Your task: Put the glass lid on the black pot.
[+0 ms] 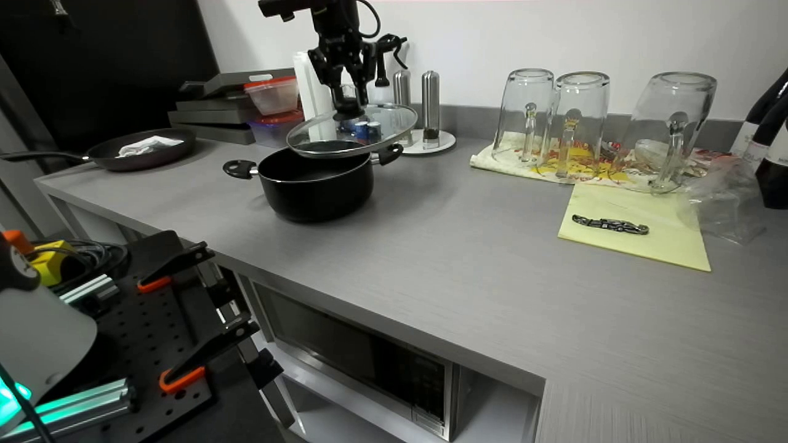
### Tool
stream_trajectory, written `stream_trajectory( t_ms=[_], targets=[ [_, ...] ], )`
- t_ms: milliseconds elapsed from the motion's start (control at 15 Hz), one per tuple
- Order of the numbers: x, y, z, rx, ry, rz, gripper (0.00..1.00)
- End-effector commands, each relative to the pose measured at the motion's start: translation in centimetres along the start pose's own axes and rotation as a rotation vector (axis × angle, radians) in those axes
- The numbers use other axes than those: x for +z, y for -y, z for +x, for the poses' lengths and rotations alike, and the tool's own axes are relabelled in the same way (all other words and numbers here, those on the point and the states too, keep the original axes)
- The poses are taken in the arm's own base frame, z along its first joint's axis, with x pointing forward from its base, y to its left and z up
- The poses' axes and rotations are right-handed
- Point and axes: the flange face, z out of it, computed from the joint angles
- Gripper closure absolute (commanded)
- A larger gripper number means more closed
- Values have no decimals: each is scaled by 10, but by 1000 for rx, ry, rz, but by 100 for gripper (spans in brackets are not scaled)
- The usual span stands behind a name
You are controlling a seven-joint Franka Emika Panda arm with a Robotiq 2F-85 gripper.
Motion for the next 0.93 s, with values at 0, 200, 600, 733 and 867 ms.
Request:
stream_trajectory(
  t_ms=[0,200,600,733,867],
  targets=[
    [-8,23,0,-73,5,-22,76],
    [-4,43,1,-114,11,-25,76],
    [6,77,5,-184,20,-28,76],
    [9,86,6,-202,24,-25,76],
    [13,95,8,-219,26,-22,76]
  ],
)
